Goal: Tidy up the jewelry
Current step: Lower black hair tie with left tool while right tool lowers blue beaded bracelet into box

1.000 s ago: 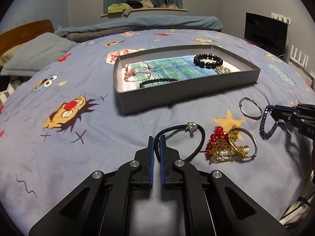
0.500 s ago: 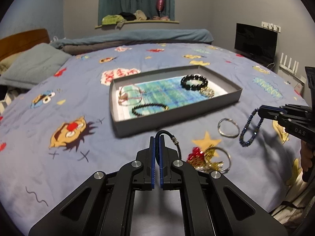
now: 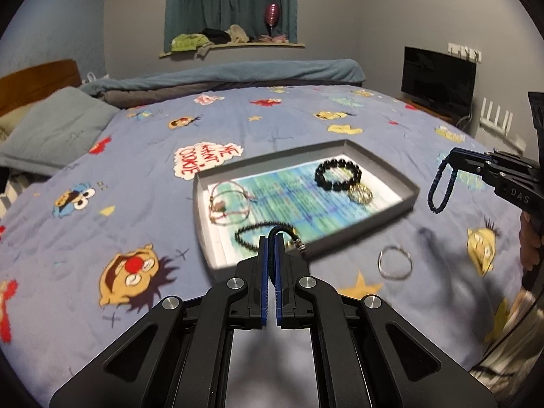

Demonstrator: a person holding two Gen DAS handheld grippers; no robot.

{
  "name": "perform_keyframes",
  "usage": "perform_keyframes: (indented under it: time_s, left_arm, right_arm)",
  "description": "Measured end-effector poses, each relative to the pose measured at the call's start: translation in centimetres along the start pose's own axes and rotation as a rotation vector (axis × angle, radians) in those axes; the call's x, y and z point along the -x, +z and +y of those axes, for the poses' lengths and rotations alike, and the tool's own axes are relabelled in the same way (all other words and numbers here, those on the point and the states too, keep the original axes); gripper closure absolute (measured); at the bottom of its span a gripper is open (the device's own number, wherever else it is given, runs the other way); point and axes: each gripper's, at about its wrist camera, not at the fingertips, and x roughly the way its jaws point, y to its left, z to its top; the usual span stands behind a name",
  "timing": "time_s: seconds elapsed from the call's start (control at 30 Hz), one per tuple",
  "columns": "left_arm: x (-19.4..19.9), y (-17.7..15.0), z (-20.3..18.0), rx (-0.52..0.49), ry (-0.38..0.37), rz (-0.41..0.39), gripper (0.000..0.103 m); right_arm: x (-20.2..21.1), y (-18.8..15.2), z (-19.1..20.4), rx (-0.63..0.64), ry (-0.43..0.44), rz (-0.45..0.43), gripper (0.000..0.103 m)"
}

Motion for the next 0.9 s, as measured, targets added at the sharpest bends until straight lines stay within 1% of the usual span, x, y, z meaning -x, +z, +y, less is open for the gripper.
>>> perform_keyframes:
  time_s: [0.1, 0.2, 0.4, 0.53, 0.63, 0.7, 0.83, 0.9]
  left_arm:
    - [-1.1, 1.4, 0.8, 0.022, -0.006, 0.009, 0.099]
    - [-2.5, 2.8, 1.5, 0.058, -0.037, 0.028, 0.099]
    - [-6.3, 4.8, 1.6, 0.091, -0.088, 0.079, 0.099]
    - [-9.2, 5.3, 1.2, 0.088, -0.102, 0.119, 0.099]
    - [-11.3, 5.6, 1.2, 0.110, -0.128, 0.151, 0.099]
    - [-12.5, 5.6, 1.1, 0.117, -0.131, 0.173, 0.099]
    - [-15.2, 5.3, 0.8, 0.119, -0.113, 0.238, 0.099]
    - [-16.0, 5.0, 0.6, 0.117, -0.110, 0.257, 0.099]
  right_arm:
    - [-0.6, 1.9, -0.4, 0.010, -0.012, -0.022, 0.096]
    - [-1.3, 3.1, -0.6, 0.006, -0.006, -0.029, 0.096]
    - [-4.6, 4.8, -0.2, 0.001, 0.011, -0.005, 0.096]
    - [-7.0, 4.9, 0.4, -0.004, 0.030, 0.020, 0.096]
    - [-8.6, 4.6, 0.8, -0.013, 0.050, 0.039, 0.096]
    - [-9.5, 4.3, 0.9, -0.028, 0.060, 0.059, 0.096]
    - [-11.4, 3.3, 0.3, -0.066, 0.074, 0.120, 0.096]
    - [-12.0, 2.8, -0.2, -0.086, 0.075, 0.146, 0.096]
